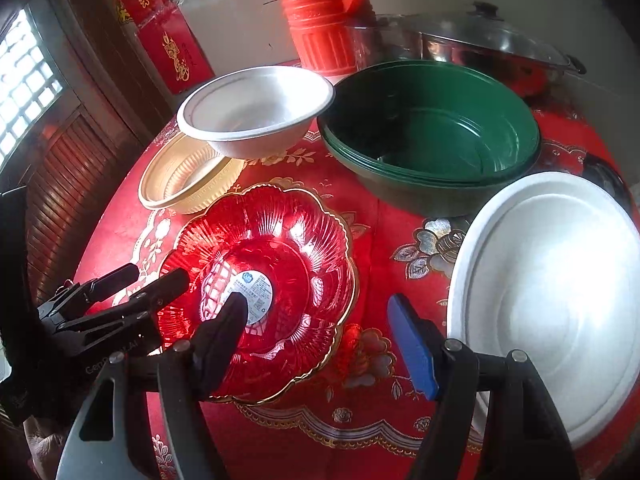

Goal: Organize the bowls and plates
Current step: 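Move the left tool to the smaller red plate with the white sticker, then close the left tool on the rim of the smaller red plate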

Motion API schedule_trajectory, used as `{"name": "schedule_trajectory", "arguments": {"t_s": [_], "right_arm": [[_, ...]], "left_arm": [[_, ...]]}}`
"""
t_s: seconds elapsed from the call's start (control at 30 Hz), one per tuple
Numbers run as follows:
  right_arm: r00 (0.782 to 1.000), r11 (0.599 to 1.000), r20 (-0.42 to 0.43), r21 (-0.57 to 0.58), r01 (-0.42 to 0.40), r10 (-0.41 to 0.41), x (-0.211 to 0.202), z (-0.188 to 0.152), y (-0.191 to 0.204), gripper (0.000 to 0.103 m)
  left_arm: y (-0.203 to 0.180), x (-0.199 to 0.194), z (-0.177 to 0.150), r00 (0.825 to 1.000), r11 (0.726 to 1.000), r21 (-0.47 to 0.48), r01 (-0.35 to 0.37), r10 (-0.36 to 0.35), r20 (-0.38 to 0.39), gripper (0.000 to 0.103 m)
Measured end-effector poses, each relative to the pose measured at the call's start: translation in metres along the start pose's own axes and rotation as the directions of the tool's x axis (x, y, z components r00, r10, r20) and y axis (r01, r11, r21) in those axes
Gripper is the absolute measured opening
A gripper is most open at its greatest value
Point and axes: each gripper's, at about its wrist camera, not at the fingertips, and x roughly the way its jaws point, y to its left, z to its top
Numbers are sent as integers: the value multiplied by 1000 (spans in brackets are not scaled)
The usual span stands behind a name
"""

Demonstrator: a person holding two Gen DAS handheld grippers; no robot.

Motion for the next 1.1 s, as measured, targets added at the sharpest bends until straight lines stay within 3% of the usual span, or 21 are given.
{"name": "schedule_trajectory", "arguments": {"t_s": [0.1, 0.27, 0.73, 0.77, 0.87, 0.9, 1.0, 1.1], "right_arm": [[1000, 1000, -4, -8, 4, -4, 3, 2, 3, 70], [1000, 1000, -15, -19, 9, -9, 10, 4, 3, 54], [1000, 1000, -9, -4, -18, 18, 15, 4, -4, 41], [1000, 1000, -9, -11, -10, 10, 16, 3, -3, 36], [1000, 1000, -19, -9, -19, 18, 20, 3, -6, 20], [1000, 1000, -23, -12, -19, 19, 21, 2, -7, 14], [1000, 999, -20, -31, -15, 14, 21, 1, -6, 11], [1000, 999, -13, -38, -12, 12, 20, 1, -6, 11]], "left_arm": [[-1, 3, 1, 1000, 1000, 8, -2, 2, -7, 75], [-2, 8, 2, 1000, 1000, 11, 2, -1, -22, 75], [-5, 18, 3, 998, 999, 5, 39, -39, -56, 75], [-5, 19, 3, 997, 999, 5, 43, -43, -64, 74], [-9, 22, 2, 998, 999, 29, 25, -23, -66, 58], [-10, 22, 1, 998, 999, 34, 20, -18, -60, 49], [-6, 20, 2, 998, 1000, 20, 19, -18, -60, 36], [-3, 19, 2, 998, 999, 17, 27, -26, -60, 31]]}}
